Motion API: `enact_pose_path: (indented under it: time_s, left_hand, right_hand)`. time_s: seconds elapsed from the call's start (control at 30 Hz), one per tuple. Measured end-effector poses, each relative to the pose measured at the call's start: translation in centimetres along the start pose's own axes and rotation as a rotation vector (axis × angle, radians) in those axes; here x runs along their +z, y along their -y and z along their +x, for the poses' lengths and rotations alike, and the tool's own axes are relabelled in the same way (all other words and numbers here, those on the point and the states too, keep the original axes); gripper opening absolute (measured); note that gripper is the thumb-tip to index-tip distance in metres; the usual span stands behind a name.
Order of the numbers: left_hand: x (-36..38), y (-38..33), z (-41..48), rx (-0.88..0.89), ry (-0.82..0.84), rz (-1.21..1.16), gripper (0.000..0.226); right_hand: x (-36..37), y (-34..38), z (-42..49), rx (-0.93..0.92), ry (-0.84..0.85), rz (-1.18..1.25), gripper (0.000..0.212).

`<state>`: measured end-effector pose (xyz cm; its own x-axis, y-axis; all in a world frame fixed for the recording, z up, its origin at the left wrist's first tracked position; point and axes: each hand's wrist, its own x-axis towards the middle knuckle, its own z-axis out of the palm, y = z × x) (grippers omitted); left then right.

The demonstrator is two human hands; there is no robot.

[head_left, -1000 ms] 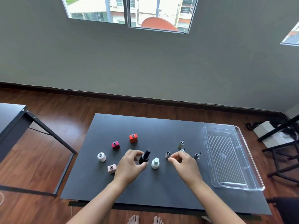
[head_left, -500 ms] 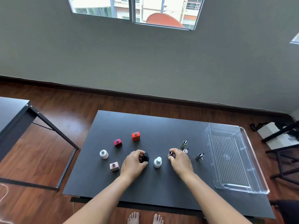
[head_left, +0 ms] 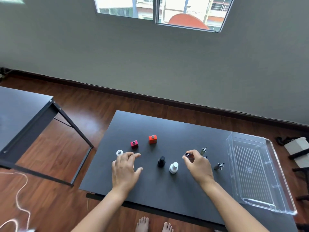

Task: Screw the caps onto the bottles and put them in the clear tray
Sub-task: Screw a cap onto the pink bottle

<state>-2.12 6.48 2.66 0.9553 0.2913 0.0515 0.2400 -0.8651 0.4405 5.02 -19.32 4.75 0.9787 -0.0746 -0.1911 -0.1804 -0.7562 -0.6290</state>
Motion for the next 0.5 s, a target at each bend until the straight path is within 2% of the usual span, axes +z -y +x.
enact_pose_path:
  time_s: [0.2,0.5]
  left_hand:
    - [-0.3,2.8,-0.3,-0.086,0.143,0.098,0.052]
    - [-0.6,2.6,-0.1,-0.121,0.158,0.169,0.017]
  right_hand:
    - [-0.9,2.9,-0.3,-0.112,-0.041,0.086,0.013]
    - [-1.3,6.0,-1.2,-0.245,-0.04,0.139,0.012]
